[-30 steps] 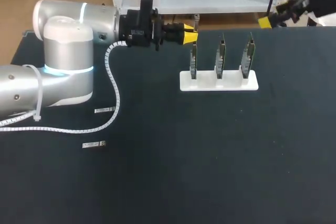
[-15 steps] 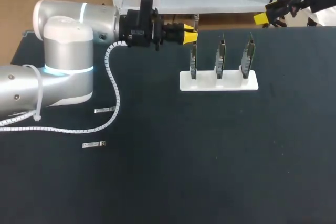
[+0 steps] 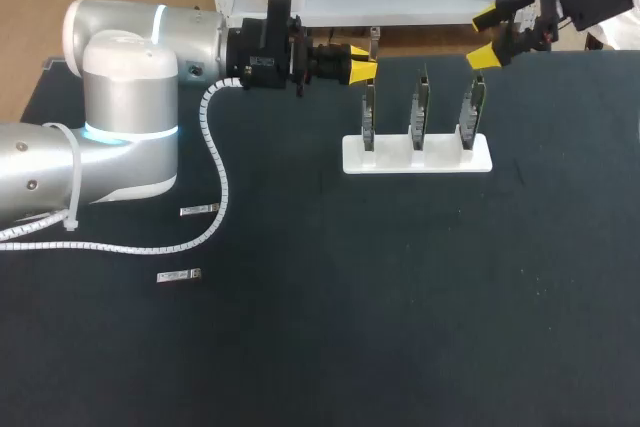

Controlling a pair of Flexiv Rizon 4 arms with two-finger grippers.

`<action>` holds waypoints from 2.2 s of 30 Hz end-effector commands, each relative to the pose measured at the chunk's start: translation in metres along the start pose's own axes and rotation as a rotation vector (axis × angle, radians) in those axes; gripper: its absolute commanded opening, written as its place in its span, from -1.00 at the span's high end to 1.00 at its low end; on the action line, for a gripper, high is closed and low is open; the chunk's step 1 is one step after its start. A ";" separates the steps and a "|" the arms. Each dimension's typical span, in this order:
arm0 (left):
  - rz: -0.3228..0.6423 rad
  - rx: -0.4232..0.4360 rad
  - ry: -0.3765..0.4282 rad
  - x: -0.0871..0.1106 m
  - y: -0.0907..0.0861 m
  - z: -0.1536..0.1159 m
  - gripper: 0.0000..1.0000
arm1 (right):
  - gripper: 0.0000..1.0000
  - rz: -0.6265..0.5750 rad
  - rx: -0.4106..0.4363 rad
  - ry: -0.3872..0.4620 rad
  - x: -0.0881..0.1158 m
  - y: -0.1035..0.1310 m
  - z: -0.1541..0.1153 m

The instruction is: Pick up the optical module with the left hand, and insert it into the network port with the right hand.

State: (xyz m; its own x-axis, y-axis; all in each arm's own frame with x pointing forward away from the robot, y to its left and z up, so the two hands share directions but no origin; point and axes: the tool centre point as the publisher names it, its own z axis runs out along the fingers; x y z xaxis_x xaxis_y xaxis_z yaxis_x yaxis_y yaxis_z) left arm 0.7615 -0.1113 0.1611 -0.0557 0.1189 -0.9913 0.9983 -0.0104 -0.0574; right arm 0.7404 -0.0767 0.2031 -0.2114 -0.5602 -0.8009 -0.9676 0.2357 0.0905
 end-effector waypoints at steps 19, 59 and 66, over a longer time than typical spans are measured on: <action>0.002 -0.002 -0.003 0.001 0.000 0.000 1.00 | -1.00 -0.098 -0.236 -0.023 -0.035 -0.031 0.043; 0.002 -0.002 -0.003 0.001 0.000 0.000 1.00 | -1.00 -0.076 -0.169 -0.094 -0.057 0.014 0.067; 0.002 -0.002 -0.003 0.001 0.000 0.000 1.00 | -1.00 -0.107 -0.195 -0.079 -0.062 0.011 0.074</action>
State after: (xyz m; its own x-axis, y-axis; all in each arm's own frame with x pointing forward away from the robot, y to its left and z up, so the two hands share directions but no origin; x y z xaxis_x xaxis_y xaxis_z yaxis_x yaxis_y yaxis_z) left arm 0.7615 -0.1114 0.1611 -0.0558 0.1189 -0.9913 0.9983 -0.0104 -0.0574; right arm 0.7446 0.0153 0.2102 -0.1048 -0.5047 -0.8569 -0.9942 0.0334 0.1019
